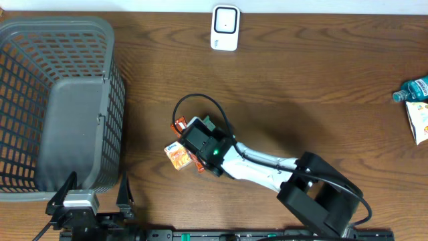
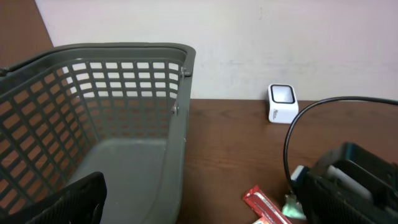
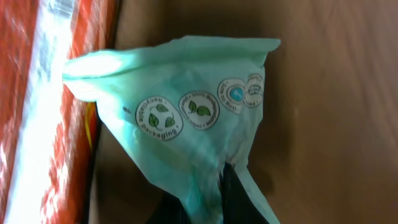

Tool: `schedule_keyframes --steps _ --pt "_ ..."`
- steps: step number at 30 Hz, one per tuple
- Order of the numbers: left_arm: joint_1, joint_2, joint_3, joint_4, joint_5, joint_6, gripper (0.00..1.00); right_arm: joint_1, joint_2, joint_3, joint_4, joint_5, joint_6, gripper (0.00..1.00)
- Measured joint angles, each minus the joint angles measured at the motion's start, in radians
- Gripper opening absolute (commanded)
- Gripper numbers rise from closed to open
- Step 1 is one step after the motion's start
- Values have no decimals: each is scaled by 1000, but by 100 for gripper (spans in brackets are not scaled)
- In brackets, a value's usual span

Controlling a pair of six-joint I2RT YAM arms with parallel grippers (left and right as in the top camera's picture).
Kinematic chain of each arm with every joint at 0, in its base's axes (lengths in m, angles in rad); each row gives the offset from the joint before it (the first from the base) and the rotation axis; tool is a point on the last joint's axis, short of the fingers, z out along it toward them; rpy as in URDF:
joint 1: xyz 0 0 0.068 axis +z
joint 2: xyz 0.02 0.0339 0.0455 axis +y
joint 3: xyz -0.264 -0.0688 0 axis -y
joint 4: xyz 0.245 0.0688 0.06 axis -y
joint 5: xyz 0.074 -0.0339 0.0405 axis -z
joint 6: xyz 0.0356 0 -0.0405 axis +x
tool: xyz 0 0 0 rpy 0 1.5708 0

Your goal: Scan the item barcode

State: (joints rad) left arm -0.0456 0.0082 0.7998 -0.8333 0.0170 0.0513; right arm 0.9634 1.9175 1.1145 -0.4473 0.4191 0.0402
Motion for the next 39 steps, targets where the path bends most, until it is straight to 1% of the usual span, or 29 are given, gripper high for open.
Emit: schedule_keyframes --steps 3,5,8,11,15,18,21,24,27,39 --pt "0 0 0 0 0 0 98 -33 -7 66 -163 -103 12 1" --pt "0 0 0 1 0 0 98 -80 -19 117 -278 -234 8 1" --pt "0 0 0 0 0 0 98 -186 -48 193 -375 -502 -33 1" --pt "0 0 0 0 0 0 98 -298 -75 235 -401 -806 -79 1" --pt "0 0 0 0 0 0 98 -446 -84 232 -432 -1237 -139 1" --pt "0 0 0 0 0 0 98 -505 -84 223 -443 -1494 -192 1" --pt "0 0 0 0 0 0 98 -523 -84 220 -443 -1704 -238 1" --pt "0 0 0 0 0 0 98 -524 -84 219 -444 -1815 -291 1" --pt "0 0 0 0 0 0 98 -524 -84 219 -446 -1873 -345 1" --pt "0 0 0 0 0 0 98 -524 -84 219 -445 -1929 -531 1"
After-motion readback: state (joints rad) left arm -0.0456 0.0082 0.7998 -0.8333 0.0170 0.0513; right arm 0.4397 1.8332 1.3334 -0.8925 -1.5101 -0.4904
